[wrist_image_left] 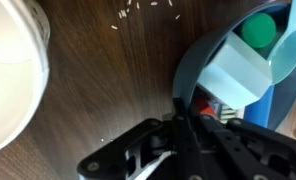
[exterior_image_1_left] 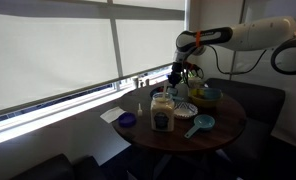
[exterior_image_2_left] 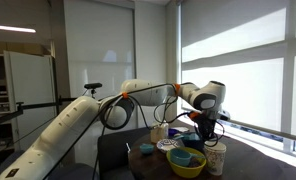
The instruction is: Pick up the blue bowl and place it in the middle of the table
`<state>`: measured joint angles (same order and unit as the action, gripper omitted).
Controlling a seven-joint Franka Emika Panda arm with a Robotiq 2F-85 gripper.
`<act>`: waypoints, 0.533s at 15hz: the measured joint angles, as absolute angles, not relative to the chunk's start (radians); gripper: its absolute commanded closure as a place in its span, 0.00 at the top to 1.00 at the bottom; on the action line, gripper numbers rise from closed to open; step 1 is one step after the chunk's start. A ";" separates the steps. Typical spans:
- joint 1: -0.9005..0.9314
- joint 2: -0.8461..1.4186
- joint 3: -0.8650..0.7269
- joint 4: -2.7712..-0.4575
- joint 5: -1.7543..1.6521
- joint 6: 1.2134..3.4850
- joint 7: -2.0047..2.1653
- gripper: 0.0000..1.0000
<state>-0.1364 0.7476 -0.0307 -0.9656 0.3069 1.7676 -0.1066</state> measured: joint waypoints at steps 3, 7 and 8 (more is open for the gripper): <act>-0.136 0.747 -0.031 -0.965 0.306 1.755 -0.107 0.42; -0.136 0.742 -0.031 -0.964 0.306 1.741 -0.106 0.70; -0.136 0.738 -0.031 -0.964 0.306 1.741 -0.106 0.77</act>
<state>-0.1365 0.7375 -0.0314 -0.9641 0.3059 1.7409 -0.1064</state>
